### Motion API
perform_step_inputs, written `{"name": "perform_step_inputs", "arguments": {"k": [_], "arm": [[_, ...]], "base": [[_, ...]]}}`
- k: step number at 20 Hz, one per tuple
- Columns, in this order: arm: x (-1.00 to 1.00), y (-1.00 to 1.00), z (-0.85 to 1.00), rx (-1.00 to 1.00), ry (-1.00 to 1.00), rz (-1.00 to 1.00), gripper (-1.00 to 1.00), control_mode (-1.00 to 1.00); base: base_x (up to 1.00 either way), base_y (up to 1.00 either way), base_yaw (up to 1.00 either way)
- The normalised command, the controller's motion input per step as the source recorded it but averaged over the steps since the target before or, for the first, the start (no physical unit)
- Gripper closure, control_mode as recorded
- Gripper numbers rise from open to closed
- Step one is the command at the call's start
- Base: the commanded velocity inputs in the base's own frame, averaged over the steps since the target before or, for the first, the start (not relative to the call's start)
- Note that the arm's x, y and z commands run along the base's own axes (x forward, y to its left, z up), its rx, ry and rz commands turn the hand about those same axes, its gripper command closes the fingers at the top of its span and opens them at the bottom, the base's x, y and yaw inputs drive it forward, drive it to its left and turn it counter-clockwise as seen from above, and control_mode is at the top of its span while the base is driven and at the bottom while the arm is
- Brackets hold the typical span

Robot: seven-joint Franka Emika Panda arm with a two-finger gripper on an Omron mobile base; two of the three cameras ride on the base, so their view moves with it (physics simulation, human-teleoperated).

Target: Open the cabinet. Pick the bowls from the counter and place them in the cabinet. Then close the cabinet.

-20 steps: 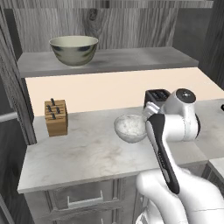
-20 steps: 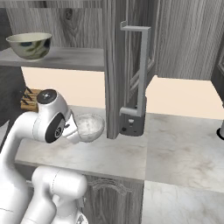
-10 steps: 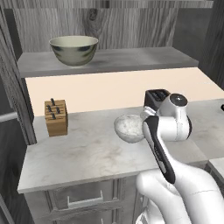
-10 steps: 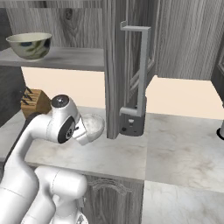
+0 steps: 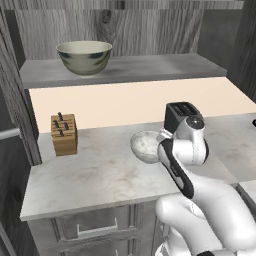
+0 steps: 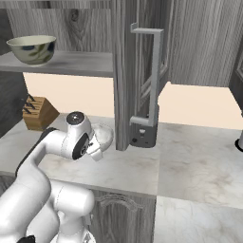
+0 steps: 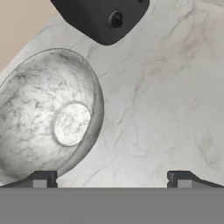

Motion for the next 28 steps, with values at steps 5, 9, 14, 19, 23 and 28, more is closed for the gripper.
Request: {"name": "perform_step_inputs", "arguments": {"k": [5, 9, 14, 19, 23, 28], "arm": [[0.3, -0.1, -0.25, 0.0, 0.01, 0.06, -1.0, -1.0], [0.36, -0.11, -0.22, 0.0, 0.11, 0.05, -1.0, -1.0], [0.35, -0.02, -0.21, 0.0, 0.1, 0.02, -1.0, -1.0], [0.37, 0.0, -0.21, 0.0, 0.1, 0.0, -1.0, -1.0], [0.32, 0.0, -0.21, 0.0, 0.09, 0.0, -1.0, -1.0], [0.35, 0.0, -0.25, 0.0, 0.07, 0.0, -1.0, -1.0]], "base": [[0.0, 0.0, 0.0], [0.0, 0.0, 0.0], [0.0, 0.0, 0.0], [0.0, 0.0, 0.0], [0.0, 0.0, 0.0], [0.0, 0.0, 0.0]]}}
